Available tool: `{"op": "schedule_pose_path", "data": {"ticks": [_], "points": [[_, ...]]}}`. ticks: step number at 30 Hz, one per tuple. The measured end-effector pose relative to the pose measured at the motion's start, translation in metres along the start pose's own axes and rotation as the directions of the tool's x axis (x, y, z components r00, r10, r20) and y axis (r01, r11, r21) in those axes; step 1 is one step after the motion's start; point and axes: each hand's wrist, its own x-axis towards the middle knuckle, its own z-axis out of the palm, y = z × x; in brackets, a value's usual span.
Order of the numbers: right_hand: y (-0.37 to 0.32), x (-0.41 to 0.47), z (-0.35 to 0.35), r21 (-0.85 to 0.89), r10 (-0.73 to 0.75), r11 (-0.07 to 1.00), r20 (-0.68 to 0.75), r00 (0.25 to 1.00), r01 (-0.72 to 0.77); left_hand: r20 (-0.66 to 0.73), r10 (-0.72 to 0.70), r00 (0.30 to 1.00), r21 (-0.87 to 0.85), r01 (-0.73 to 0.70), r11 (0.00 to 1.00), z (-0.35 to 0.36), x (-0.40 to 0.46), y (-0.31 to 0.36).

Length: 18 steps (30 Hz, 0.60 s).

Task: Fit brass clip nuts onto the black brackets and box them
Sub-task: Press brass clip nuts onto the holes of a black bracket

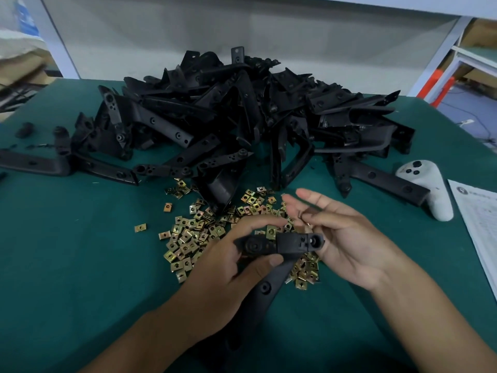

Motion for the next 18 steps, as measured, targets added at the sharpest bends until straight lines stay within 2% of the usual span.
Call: {"op": "schedule_pose_path", "data": {"ticks": [7,18], "points": [[0.0002,0.0016,0.0001,0.095,0.0,0.996,0.01,1.0,-0.001,-0.063,0.029,0.998,-0.125,-0.036,0.991,0.0002,0.003,-0.0006],[0.0024,0.0054,0.0001,0.109,0.01,0.994,-0.044,0.999,-0.005,-0.101,0.045,0.994,-0.069,-0.052,0.996,0.0003,0.0037,-0.0007]]}}
